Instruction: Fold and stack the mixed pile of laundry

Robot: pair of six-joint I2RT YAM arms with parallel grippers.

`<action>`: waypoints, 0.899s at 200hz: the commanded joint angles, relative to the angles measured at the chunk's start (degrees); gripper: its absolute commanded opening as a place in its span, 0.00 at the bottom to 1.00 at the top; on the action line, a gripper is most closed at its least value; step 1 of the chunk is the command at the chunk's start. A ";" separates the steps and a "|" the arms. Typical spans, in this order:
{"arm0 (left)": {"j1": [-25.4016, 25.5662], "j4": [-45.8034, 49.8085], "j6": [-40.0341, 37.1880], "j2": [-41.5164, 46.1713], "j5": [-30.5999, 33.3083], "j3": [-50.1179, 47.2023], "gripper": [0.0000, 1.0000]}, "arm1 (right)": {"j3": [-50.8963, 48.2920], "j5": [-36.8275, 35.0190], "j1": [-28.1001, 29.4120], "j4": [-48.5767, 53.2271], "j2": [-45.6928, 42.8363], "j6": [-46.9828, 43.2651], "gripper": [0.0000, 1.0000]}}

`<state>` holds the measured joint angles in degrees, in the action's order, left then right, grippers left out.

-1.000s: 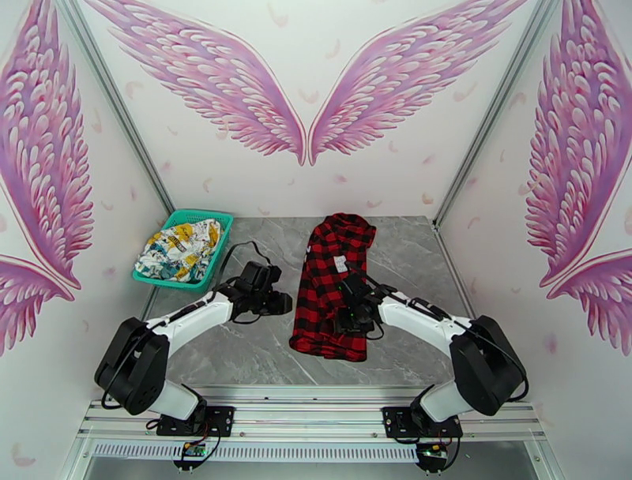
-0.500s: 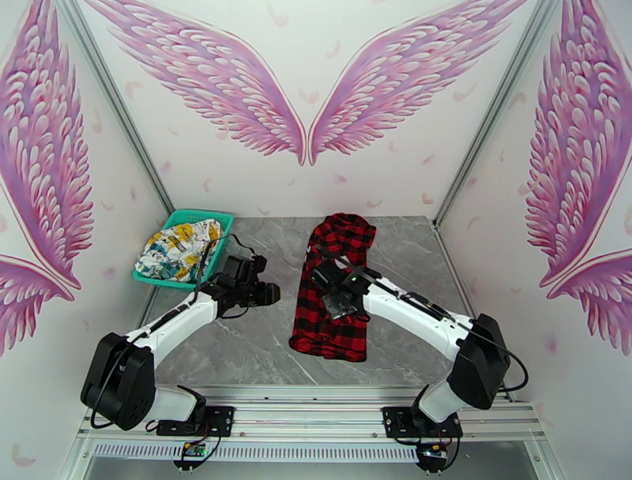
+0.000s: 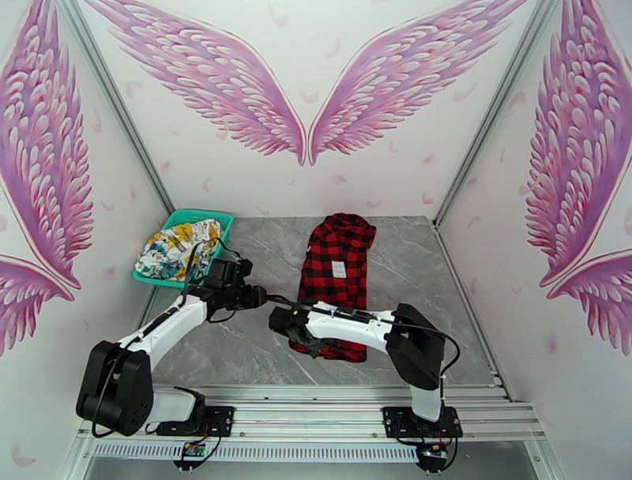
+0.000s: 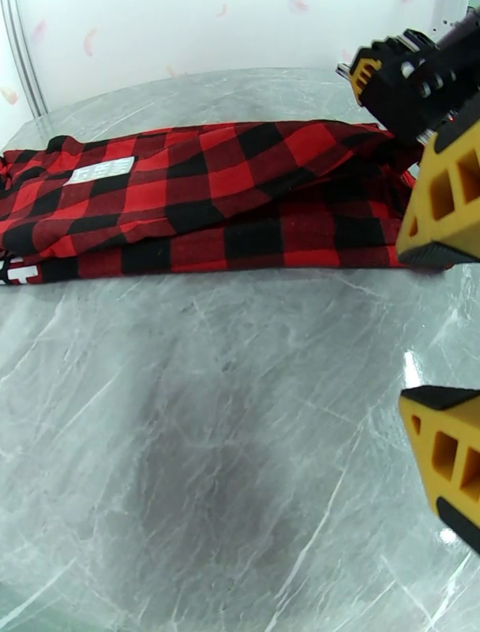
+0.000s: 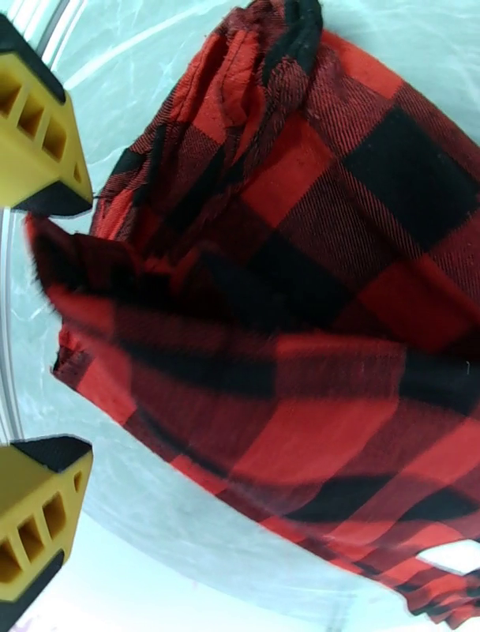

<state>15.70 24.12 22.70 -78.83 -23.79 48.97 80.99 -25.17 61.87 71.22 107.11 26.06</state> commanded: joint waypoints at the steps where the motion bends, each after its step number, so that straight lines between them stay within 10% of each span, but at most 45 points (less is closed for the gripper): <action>1: 0.27 0.31 -1.08 0.96 -1.74 -0.51 0.46 | -1.56 2.60 -0.64 -0.53 -6.24 0.96 0.85; 42: 6.09 -0.56 -0.73 0.34 -0.47 -0.28 0.47 | -6.82 14.06 -8.10 -11.18 -12.95 -0.38 0.82; 112: 14.01 -4.10 2.50 -5.79 2.84 -0.10 0.49 | -11.09 28.51 -18.25 -26.06 -2.71 -1.06 0.35; 180: 16.34 0.40 2.73 -4.15 5.58 -1.75 0.53 | -20.32 25.48 -16.00 -23.73 -7.61 1.94 0.55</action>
<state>30.96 21.43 25.34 -85.10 -19.79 48.64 65.06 -0.16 44.99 42.15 103.15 26.35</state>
